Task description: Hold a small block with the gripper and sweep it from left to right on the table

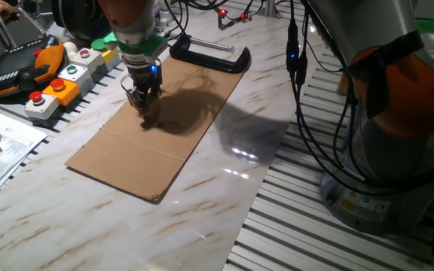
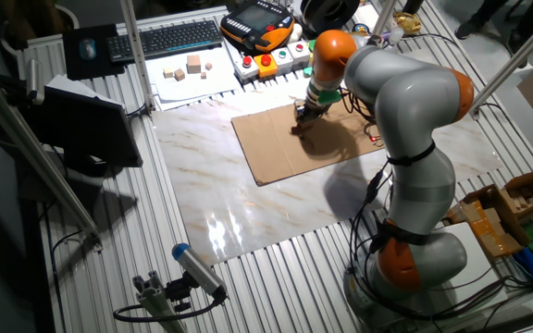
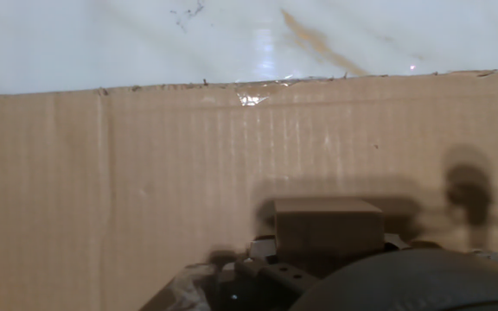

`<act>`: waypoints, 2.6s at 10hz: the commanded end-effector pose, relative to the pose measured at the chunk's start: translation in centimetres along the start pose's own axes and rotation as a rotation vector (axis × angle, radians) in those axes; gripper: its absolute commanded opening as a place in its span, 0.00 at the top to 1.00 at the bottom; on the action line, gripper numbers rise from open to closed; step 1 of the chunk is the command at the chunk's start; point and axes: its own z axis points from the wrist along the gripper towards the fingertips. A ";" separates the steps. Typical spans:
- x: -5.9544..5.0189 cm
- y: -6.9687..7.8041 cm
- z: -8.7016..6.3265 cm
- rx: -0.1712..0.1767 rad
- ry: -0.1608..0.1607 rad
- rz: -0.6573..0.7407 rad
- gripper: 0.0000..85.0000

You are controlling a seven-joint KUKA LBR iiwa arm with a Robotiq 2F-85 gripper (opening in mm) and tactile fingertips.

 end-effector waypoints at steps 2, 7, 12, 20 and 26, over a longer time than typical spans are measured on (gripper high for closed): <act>0.0 0.3 0.0 0.002 0.000 0.002 0.99; 0.1 1.0 0.3 0.002 -0.003 0.005 0.99; 0.1 1.7 0.2 0.011 -0.005 0.005 0.99; 0.1 3.0 0.2 0.015 -0.006 0.008 0.99; 0.2 3.9 0.4 0.008 -0.008 0.014 0.99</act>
